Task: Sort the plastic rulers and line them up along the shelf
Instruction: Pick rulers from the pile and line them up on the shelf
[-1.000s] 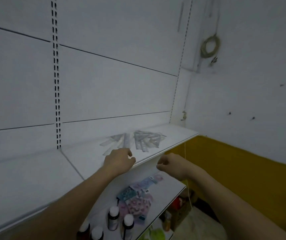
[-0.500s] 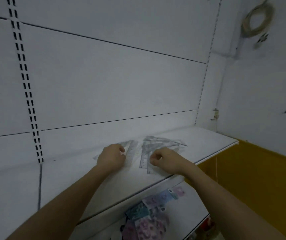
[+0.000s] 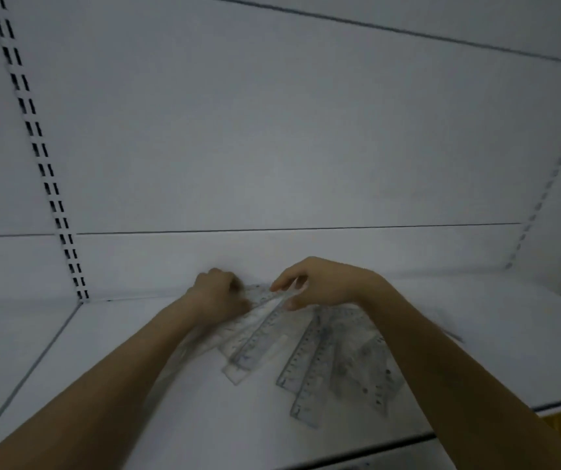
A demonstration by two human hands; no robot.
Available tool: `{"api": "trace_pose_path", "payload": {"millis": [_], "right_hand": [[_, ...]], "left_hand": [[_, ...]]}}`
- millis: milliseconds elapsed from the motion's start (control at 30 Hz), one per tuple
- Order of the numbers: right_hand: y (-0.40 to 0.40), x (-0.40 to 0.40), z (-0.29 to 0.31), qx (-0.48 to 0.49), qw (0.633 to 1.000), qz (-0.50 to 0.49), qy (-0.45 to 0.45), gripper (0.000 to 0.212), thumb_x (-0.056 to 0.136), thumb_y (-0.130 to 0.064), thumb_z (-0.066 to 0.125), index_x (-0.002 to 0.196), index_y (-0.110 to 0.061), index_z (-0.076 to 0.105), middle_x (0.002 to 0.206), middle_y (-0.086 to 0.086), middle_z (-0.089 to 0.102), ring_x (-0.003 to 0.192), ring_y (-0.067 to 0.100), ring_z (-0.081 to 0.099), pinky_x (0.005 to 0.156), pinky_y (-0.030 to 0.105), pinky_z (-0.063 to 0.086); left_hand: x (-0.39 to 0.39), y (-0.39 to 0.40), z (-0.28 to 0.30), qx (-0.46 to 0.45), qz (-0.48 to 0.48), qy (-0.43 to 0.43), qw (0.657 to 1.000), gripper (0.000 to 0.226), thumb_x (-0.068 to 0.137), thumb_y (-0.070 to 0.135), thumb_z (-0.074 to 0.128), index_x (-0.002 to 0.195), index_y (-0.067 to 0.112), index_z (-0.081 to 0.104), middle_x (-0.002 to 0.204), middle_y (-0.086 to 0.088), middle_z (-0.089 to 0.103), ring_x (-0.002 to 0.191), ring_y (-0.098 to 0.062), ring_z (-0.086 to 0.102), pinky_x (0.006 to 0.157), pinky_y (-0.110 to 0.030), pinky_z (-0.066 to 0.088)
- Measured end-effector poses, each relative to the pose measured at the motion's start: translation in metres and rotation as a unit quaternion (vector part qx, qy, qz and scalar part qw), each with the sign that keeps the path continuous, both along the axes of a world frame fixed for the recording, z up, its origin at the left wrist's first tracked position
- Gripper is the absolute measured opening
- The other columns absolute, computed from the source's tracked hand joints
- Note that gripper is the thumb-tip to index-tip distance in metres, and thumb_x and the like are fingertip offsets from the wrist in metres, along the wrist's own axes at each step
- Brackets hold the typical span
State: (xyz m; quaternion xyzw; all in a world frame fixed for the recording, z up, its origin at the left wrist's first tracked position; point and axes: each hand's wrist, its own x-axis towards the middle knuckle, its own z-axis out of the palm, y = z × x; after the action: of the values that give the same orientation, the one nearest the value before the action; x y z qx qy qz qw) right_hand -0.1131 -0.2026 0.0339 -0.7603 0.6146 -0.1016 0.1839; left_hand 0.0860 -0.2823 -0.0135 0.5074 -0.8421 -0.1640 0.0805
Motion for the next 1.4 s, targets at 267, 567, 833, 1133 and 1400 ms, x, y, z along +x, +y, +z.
{"api": "trace_pose_path", "payload": {"millis": [267,567,833,1133,1400], "right_hand": [[-0.029,-0.007,-0.02,0.04,0.994,0.102,0.017,0.036,0.081,-0.036,0.075,0.116,-0.036,0.065,0.12,-0.012,0.051,0.111,0.007,0.047,0.098,0.028,0.041],[-0.028,-0.02,-0.028,0.041,0.994,0.104,-0.005,0.024,0.076,-0.038,0.079,0.096,-0.037,0.066,0.104,-0.019,0.055,0.099,0.002,0.051,0.089,0.03,0.047],[-0.024,-0.017,-0.022,0.012,0.99,0.109,-0.084,0.014,0.074,-0.02,0.08,0.079,-0.023,0.067,0.084,-0.003,0.069,0.081,0.015,0.065,0.082,0.039,0.055],[-0.024,-0.008,-0.015,-0.107,0.964,0.071,-0.232,0.012,0.091,-0.016,0.063,0.093,-0.027,0.069,0.079,-0.004,0.066,0.054,0.016,0.062,0.065,0.035,0.054],[-0.025,-0.004,-0.023,-0.178,0.961,0.002,-0.211,0.03,0.101,-0.034,0.044,0.127,-0.032,0.06,0.117,-0.012,0.062,0.105,0.006,0.057,0.097,0.03,0.045]], "left_hand": [[0.016,0.0,-0.002,0.028,0.014,0.097,0.995,0.047,0.081,0.033,0.072,0.125,0.025,0.058,0.118,0.007,0.06,0.101,-0.008,0.056,0.089,-0.02,0.044],[0.015,0.001,-0.002,0.073,0.074,0.26,0.96,0.038,0.076,0.002,0.076,0.108,0.02,0.067,0.095,-0.004,0.069,0.082,-0.016,0.066,0.065,-0.009,0.047],[0.025,-0.002,0.006,0.11,0.072,0.315,0.94,0.007,0.085,0.006,0.069,0.09,0.009,0.073,0.086,-0.011,0.074,0.069,-0.014,0.065,0.066,-0.021,0.054],[0.031,0.008,0.022,0.113,0.01,0.352,0.929,0.049,0.087,-0.01,0.058,0.123,0.023,0.06,0.103,-0.008,0.064,0.073,-0.028,0.068,0.064,-0.034,0.058],[0.035,0.024,0.012,0.001,0.045,0.221,0.974,0.037,0.091,0.014,0.062,0.121,0.034,0.052,0.096,0.0,0.057,0.064,-0.009,0.06,0.065,-0.022,0.05]]}}
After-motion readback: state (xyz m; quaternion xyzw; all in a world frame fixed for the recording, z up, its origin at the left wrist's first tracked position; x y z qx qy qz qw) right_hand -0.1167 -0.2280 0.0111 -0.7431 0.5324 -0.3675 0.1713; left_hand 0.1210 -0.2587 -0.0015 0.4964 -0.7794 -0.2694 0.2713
